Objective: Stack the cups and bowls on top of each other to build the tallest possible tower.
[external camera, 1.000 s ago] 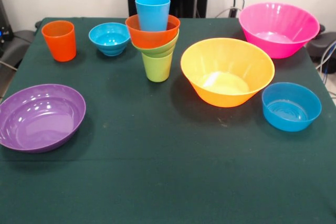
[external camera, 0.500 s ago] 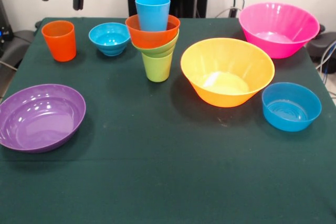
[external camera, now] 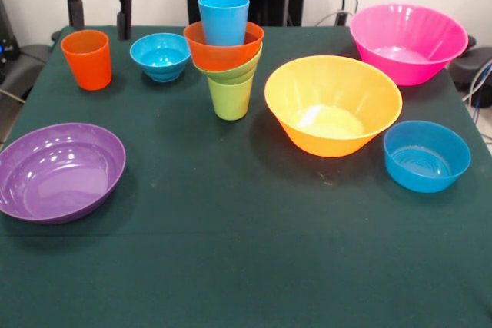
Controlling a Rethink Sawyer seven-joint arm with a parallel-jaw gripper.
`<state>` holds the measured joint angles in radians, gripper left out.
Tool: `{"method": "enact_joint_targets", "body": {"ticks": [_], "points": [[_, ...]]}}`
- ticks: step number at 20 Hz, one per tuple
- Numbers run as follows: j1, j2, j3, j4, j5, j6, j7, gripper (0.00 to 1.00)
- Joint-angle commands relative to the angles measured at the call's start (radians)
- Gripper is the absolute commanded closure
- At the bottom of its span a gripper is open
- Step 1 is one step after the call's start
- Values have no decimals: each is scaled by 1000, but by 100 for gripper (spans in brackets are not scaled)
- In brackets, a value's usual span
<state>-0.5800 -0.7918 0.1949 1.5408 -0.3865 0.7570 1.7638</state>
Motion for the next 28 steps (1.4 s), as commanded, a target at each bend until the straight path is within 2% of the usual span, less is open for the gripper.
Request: {"method": "enact_joint_targets", "body": {"ticks": [1,7,15,25,28], "points": [[2,83,97,-21,-131,-13,-248,0],[-9,103,111,-27,-183,-43,-239,0],[-27,109,137,-17,-212,-58,-220,0],[-49,135,175,-28,-181,73,-261,0],[-85,162,244,-25,-211,63,-406,0]]}}
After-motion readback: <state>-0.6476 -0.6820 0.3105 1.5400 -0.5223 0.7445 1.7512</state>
